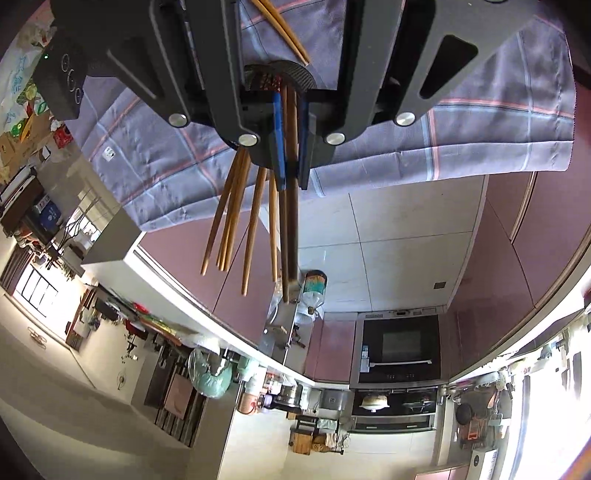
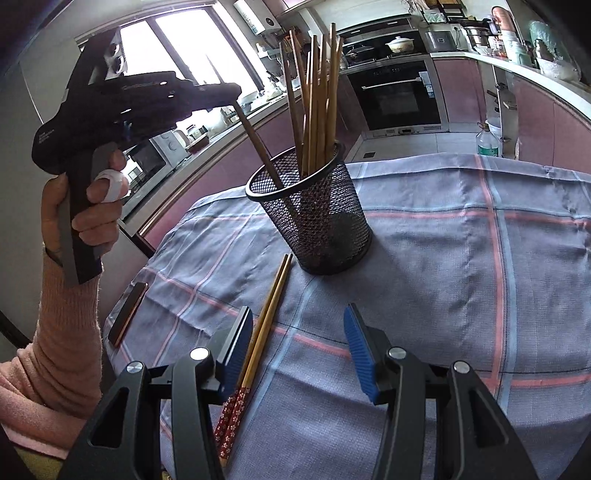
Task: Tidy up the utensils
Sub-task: 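Lower the chopstick into the mesh cup and open the left gripper, then lower the right gripper onto the red-tipped chopstick pair and grasp one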
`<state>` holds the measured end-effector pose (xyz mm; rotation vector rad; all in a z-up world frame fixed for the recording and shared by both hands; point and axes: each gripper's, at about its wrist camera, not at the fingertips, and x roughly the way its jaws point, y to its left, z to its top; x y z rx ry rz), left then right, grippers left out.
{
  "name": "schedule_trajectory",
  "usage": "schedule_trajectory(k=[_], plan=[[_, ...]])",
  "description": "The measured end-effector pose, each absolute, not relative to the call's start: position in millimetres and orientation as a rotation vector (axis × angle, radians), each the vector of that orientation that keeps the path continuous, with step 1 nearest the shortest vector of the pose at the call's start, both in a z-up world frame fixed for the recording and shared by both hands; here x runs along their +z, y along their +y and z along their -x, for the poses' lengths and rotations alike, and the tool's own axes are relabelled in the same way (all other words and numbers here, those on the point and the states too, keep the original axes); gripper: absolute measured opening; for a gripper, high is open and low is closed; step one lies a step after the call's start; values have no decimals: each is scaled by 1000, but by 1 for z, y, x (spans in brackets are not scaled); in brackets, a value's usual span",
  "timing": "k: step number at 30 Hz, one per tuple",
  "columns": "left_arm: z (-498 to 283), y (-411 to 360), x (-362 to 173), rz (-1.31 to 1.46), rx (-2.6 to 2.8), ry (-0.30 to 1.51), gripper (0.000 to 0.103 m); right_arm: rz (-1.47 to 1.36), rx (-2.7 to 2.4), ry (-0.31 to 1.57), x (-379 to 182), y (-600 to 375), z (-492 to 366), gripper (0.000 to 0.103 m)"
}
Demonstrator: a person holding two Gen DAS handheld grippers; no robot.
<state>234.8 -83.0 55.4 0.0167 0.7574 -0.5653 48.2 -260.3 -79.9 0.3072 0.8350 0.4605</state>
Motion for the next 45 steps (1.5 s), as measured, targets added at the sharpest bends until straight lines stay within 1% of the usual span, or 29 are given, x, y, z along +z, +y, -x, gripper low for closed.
schedule_trajectory(k=[4, 5, 7, 10, 12, 13, 17, 20, 23, 25, 27, 33, 40, 45], plan=[[-241, -77, 48, -5, -517, 749, 15, -282, 477, 850, -81, -251, -50, 52], [-239, -77, 47, -3, -515, 744, 19, -275, 484, 856, -82, -248, -51, 52], [-235, -71, 46, -11, -494, 726, 20, -259, 494, 866, -83, -242, -52, 52], [-223, -64, 44, -16, -503, 706, 24, -236, 509, 883, -87, -233, -55, 52], [-212, -56, 41, -8, -519, 693, 29, -228, 518, 895, -89, -227, -57, 52], [-205, -54, 38, -8, -518, 690, 29, -222, 525, 900, -90, -224, -58, 52], [-182, -38, 19, 4, -519, 712, 30, -186, 530, 923, -94, -213, -61, 50], [-167, -26, 0, 18, -524, 746, 30, -153, 530, 940, -97, -206, -62, 40], [-154, -8, -24, 60, -534, 792, 30, -137, 528, 956, -101, -200, -66, 34], [-147, -2, -37, 79, -535, 818, 30, -130, 523, 968, -103, -198, -68, 32], [-141, 1, -50, 92, -545, 847, 30, -120, 520, 974, -105, -194, -70, 27], [-128, 15, -73, 114, -528, 878, 30, -91, 490, 1003, -113, -186, -78, 23], [-129, 16, -78, 124, -535, 900, 30, -45, 457, 1011, -112, -179, -81, 22], [-125, 14, -78, 117, -543, 896, 30, 14, 446, 1021, -110, -165, -89, 19]])
